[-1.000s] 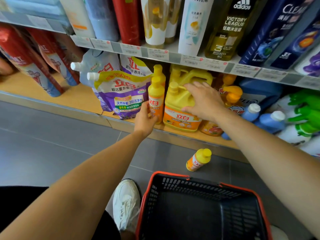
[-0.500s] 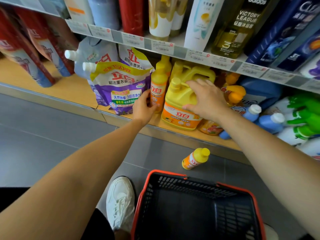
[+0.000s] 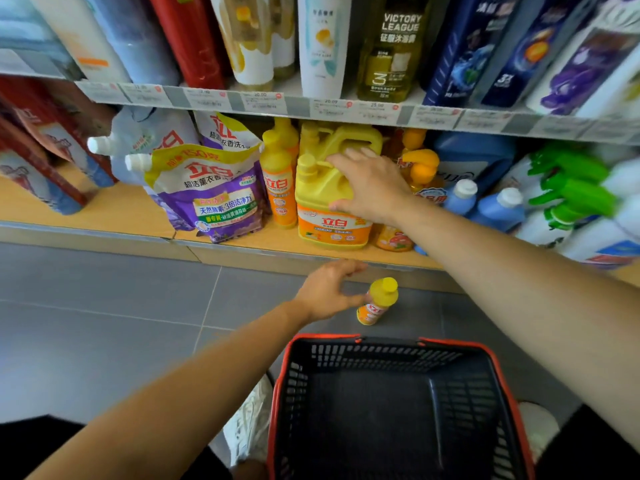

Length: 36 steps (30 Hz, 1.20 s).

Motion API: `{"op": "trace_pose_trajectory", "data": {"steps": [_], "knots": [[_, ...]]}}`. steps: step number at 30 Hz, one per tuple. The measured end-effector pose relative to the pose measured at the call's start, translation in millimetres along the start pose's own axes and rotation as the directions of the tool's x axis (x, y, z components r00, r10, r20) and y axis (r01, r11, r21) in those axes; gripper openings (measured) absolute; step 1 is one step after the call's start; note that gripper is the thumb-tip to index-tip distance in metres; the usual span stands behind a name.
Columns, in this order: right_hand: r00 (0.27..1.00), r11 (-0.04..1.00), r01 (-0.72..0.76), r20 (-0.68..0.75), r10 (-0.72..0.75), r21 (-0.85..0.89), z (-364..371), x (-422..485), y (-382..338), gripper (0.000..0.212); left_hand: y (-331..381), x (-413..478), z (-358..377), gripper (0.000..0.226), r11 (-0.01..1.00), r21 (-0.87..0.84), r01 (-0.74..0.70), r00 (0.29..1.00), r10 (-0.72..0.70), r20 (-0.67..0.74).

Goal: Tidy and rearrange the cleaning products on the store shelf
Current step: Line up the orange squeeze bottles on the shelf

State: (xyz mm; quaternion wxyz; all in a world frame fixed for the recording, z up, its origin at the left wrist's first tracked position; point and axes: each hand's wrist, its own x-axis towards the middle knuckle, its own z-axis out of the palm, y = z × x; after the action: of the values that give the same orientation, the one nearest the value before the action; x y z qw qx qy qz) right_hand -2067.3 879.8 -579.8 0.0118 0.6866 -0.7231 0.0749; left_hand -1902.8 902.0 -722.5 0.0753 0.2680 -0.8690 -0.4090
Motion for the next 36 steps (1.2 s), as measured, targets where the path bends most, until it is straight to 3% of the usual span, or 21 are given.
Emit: {"op": "trace_pose_trajectory", "data": {"steps": [2, 5, 9, 13, 21, 26, 33, 36], "knots": [[1.0, 1.0, 0.008, 0.006, -0.008, 0.015, -1.0, 0.1, 1.8, 0.081, 9.3, 8.4, 14.8, 0.081, 0.999, 0.031, -0.034, 0.993, 0.03, 0.115], [1.0, 1.0, 0.016, 0.012, -0.017, 0.014, -1.7, 0.8, 2.5, 0.081, 15.5, 20.3, 28.8, 0.092, 0.996, 0.081, -0.048, 0.975, 0.029, 0.222], [1.0, 1.0, 0.02, 0.016, -0.02, 0.007, -0.6, 1.2, 2.7, 0.082, 16.8, 26.9, 35.4, 0.073, 0.984, 0.176, -0.023, 0.967, -0.022, 0.252], [1.0, 1.0, 0.02, -0.001, -0.02, 0.016, 1.3, 1.9, 3.1, 0.082, 8.0, 14.6, 23.2, 0.065, 0.985, 0.166, -0.037, 0.974, -0.001, 0.226], [0.999, 0.999, 0.025, -0.039, -0.026, -0.023, 2.8, -2.7, -1.3, 0.083, 14.8, -25.5, -96.7, 0.059, 0.999, -0.013, 0.032, 0.999, -0.031, 0.044], [0.999, 0.998, 0.003, -0.045, -0.005, -0.055, -0.6, -4.4, -7.1, 0.082, 25.3, -39.6, -162.8, 0.053, 0.998, -0.023, 0.067, 0.992, -0.069, -0.102], [0.997, 0.988, -0.055, -0.054, 0.048, -0.143, 0.3, -3.9, -19.3, 0.092, 21.7, -29.9, -210.5, 0.047, 0.998, -0.06, 0.013, 0.933, -0.033, -0.358], [0.997, 0.986, -0.066, -0.058, 0.058, -0.154, 0.5, -3.6, -20.8, 0.093, 16.8, -22.4, -213.5, 0.045, 0.997, -0.071, 0.018, 0.926, -0.043, -0.376]]}}
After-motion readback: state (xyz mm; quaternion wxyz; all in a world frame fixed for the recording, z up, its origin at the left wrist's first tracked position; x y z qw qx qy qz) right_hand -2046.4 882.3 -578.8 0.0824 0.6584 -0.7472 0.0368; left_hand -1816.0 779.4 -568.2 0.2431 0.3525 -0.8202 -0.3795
